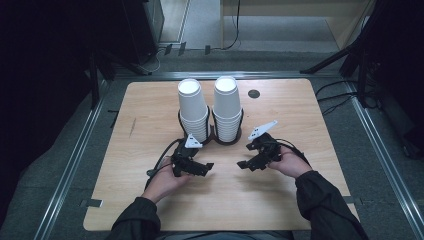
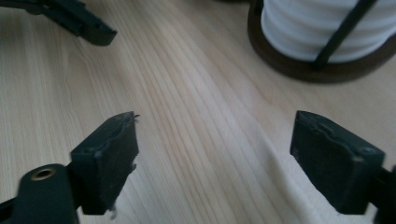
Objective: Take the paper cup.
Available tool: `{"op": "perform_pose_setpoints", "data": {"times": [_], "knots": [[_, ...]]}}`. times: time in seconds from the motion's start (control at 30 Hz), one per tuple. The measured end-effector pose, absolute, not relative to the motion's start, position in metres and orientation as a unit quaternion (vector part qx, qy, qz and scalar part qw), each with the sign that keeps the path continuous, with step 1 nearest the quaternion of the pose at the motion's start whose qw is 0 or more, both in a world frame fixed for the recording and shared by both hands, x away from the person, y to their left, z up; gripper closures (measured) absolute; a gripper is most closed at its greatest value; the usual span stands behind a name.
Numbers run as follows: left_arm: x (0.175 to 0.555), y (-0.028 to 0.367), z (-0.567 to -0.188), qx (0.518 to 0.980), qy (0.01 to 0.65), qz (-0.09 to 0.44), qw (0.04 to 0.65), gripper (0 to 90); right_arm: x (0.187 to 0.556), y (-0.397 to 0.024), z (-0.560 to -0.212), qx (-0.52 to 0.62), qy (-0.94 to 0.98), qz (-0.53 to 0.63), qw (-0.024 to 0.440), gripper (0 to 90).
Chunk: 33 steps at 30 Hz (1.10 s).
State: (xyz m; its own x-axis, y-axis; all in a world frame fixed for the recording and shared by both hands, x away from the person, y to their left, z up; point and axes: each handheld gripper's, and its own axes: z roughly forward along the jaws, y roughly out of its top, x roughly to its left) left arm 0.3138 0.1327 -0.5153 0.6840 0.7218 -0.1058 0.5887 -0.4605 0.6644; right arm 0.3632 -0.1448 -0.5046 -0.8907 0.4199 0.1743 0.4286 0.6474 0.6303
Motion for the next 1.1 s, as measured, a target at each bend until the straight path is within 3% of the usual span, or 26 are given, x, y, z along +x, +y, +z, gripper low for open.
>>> {"op": "perform_pose_setpoints", "data": {"times": [0.1,0.17,0.2,0.23,0.5,0.63,1.1], "knots": [[0.311,0.140,-0.508,0.856,0.363,0.067,0.362,13.5,0.361,-0.140,-0.498,-0.226,-0.907,-0.355,0.003,13.4],[0.310,0.142,-0.504,0.857,0.356,0.061,0.368,15.7,0.362,-0.139,-0.496,-0.223,-0.907,-0.357,0.028,13.2],[0.312,0.145,-0.502,0.855,0.354,0.037,0.377,20.4,0.363,-0.139,-0.495,-0.222,-0.904,-0.362,0.043,13.2],[0.312,0.147,-0.500,0.854,0.351,0.027,0.382,34.2,0.364,-0.139,-0.494,-0.223,-0.900,-0.370,0.057,13.3],[0.311,0.146,-0.495,0.865,0.336,0.086,0.363,35.6,0.366,-0.146,-0.490,-0.236,-0.895,-0.374,0.051,19.7],[0.312,0.145,-0.494,0.864,0.330,0.086,0.371,37.7,0.367,-0.149,-0.487,-0.250,-0.890,-0.378,0.052,31.4],[0.323,0.135,-0.496,0.861,0.327,0.066,0.385,46.9,0.362,-0.152,-0.484,-0.261,-0.891,-0.370,0.035,44.9]]}}
